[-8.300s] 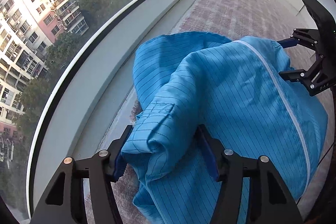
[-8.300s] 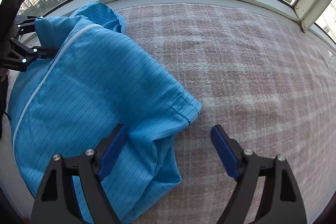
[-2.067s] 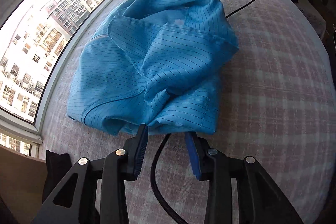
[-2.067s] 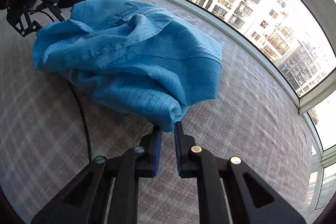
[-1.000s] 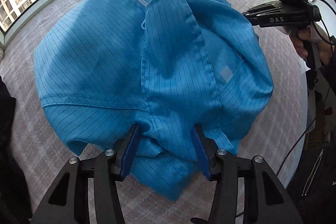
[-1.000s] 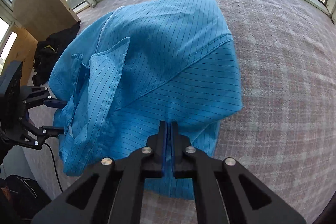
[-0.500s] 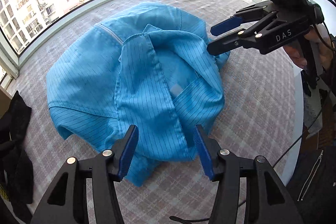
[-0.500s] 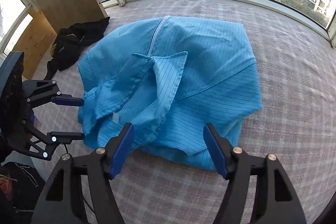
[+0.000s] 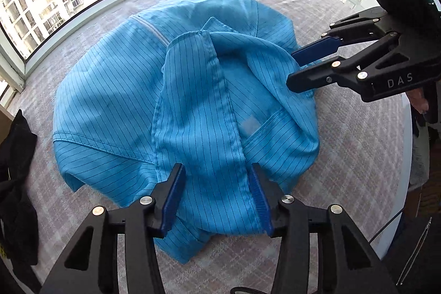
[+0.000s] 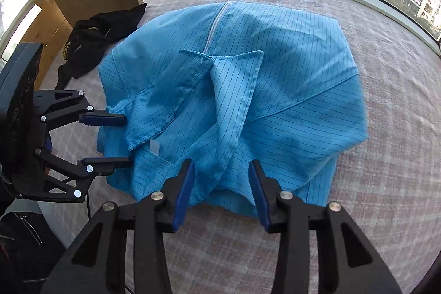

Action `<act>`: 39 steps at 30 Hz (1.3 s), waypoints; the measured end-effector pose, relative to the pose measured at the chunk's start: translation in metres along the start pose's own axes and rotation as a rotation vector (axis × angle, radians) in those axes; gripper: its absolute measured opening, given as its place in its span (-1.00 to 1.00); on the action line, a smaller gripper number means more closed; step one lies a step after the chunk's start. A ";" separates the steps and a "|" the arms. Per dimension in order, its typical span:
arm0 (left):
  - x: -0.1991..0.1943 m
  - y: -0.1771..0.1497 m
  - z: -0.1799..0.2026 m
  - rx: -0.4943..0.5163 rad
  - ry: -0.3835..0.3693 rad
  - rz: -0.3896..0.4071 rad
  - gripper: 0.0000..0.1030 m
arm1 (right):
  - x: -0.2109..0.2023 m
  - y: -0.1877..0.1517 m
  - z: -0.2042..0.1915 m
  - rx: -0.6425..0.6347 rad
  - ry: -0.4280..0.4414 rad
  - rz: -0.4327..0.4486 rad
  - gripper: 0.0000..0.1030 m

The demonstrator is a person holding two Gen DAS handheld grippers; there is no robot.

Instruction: Fold clothes

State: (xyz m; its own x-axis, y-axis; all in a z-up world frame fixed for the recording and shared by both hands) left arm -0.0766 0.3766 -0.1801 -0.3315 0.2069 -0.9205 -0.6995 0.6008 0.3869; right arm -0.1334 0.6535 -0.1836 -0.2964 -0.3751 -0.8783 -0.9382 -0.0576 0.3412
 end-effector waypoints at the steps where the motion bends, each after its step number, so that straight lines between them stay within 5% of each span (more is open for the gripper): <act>1: 0.000 0.002 -0.002 -0.003 0.009 0.001 -0.20 | 0.000 0.002 -0.001 0.004 0.001 0.000 -0.01; 3: 0.000 0.007 -0.007 -0.009 0.031 0.004 -0.17 | 0.001 0.005 -0.003 0.015 0.009 0.000 -0.01; 7: -0.012 0.010 0.005 0.018 0.056 0.019 0.27 | 0.006 0.012 -0.004 0.031 0.008 -0.018 -0.01; 13: 0.001 0.021 0.018 0.096 0.169 0.000 0.27 | 0.015 0.008 -0.006 0.012 -0.036 -0.057 -0.01; 15: 0.002 0.018 0.009 0.022 0.098 0.009 0.09 | 0.016 0.006 -0.004 0.008 -0.042 -0.060 -0.01; 16: 0.001 0.015 0.003 -0.028 0.049 0.019 -0.28 | 0.015 0.005 -0.003 0.009 -0.037 -0.059 -0.01; 19: -0.003 0.010 -0.015 -0.176 -0.098 0.048 -0.87 | 0.014 0.002 0.000 0.012 -0.021 -0.054 -0.01; 28: -0.023 -0.002 -0.076 -0.621 -0.541 0.135 -0.91 | 0.008 -0.005 0.016 0.046 0.020 -0.050 -0.33; 35: -0.007 -0.009 -0.092 -0.779 -0.613 0.163 -0.93 | -0.004 -0.007 0.023 0.051 -0.075 -0.024 -0.18; 39: 0.003 -0.013 -0.101 -0.862 -0.643 0.177 -0.93 | -0.035 0.017 0.000 -0.110 -0.206 0.091 -0.18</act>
State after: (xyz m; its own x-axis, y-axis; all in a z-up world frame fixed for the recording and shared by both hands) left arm -0.1322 0.2917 -0.1824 -0.2540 0.7528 -0.6073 -0.9662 -0.1689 0.1947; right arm -0.1383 0.6654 -0.1468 -0.4192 -0.1875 -0.8883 -0.8844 -0.1370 0.4462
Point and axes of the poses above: each gripper's, at about its wrist camera, not at the fingertips, and x roughly the way its jaws point, z to its right, y to its top, the point moved 6 cm from there along x, roughly the way its jaws point, and after that the axes turned 9 degrees about y, right-handed, at the moved point
